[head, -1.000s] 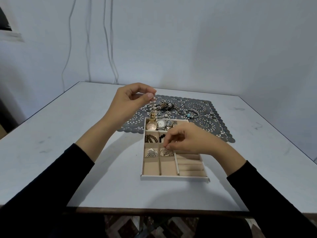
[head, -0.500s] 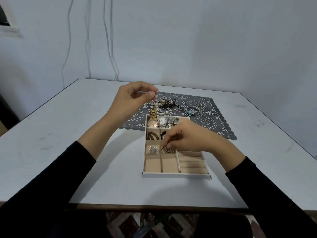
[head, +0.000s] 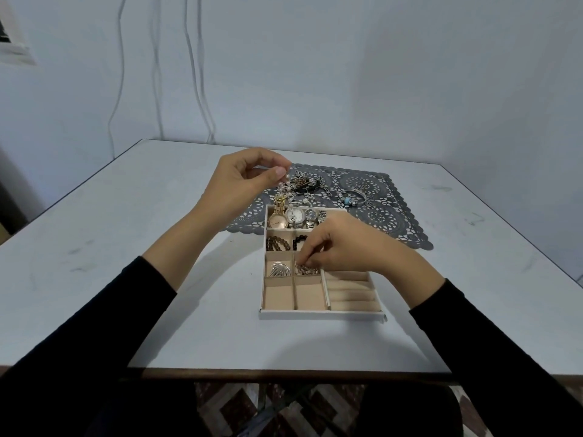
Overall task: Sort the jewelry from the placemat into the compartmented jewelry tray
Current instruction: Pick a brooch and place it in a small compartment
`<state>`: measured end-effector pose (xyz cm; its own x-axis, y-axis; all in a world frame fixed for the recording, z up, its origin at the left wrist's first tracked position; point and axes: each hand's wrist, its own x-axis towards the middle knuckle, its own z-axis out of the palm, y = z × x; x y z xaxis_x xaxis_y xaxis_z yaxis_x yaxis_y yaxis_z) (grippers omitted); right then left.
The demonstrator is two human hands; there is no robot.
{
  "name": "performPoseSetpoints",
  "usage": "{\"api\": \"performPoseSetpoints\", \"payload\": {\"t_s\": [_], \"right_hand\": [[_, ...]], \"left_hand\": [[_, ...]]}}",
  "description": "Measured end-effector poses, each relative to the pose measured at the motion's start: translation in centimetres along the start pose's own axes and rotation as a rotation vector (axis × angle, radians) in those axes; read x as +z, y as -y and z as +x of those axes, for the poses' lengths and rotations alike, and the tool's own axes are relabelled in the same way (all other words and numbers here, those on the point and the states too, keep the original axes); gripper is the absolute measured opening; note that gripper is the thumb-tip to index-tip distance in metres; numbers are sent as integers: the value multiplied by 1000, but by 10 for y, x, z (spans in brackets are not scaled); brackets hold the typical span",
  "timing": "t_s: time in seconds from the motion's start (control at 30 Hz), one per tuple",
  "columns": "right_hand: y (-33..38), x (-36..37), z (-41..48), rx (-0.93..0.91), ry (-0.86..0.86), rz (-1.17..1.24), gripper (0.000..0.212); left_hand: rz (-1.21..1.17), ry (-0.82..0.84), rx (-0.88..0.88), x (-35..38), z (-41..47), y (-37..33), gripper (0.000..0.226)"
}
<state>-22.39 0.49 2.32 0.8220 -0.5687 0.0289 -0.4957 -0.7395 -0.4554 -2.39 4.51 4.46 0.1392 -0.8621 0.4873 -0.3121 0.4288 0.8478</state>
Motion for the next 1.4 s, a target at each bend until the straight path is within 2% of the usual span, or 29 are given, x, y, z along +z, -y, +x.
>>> {"api": "performPoseSetpoints", "payload": {"t_s": [0.17,0.33,0.43,0.53,0.7,0.8,1.03,1.4], "right_hand": [[-9,-6,-8,-3,-82,185,15],[-31,-2,-19,48,-381,428,21],[-48,3,-24,147,-575,423,24],[-64,6,-30,261,-680,221,33],[-78,12,-42,394,-603,46,43],[-87,14,-45,399,-533,-34,42],[-94,19,-44,397,-472,-77,33],[-96,19,-44,395,-466,-73,35]], "left_hand": [[-5,-11,-11,1,-2,1,15],[-14,0,-11,0,-8,2,17],[-36,10,-12,1,-12,2,18],[-55,21,-11,3,-16,0,18],[-76,42,1,8,-22,-3,17],[-97,57,-7,11,-26,-3,19],[-65,95,-50,11,-33,4,18],[-98,166,-84,3,-45,9,13]]}}
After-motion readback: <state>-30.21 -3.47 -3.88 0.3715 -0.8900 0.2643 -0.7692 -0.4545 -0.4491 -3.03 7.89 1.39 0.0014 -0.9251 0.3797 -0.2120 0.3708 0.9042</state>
